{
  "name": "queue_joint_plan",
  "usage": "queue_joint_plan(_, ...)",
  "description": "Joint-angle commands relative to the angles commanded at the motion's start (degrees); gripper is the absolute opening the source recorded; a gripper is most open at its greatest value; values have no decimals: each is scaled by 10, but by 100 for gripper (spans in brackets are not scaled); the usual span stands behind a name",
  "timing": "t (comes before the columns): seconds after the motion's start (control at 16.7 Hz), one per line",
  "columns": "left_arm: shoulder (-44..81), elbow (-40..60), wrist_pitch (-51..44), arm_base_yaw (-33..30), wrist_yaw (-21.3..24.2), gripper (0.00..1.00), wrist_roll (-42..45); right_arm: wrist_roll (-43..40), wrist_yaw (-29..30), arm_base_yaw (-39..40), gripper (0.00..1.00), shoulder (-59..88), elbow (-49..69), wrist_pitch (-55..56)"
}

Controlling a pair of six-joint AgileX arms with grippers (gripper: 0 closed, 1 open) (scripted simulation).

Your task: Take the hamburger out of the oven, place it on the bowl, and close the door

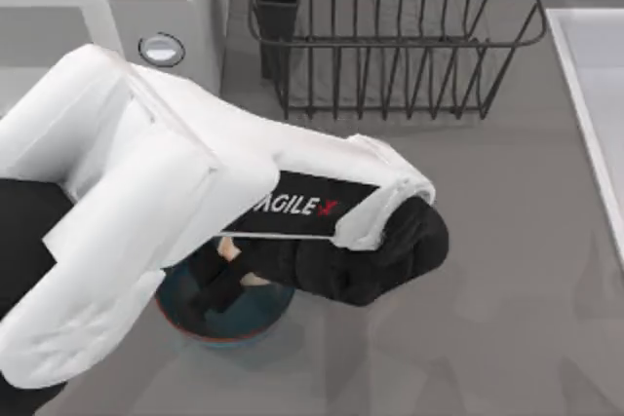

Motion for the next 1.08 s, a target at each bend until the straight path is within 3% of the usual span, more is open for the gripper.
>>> queue_joint_plan(0.3, 35, 15, -106, -50, -44, 0, -105, 0, 0, 0, 100, 0, 0, 0)
queue_joint_plan(1.08, 27, -4, -55, -28, -68, 0, -74, 0, 0, 0, 100, 0, 0, 0)
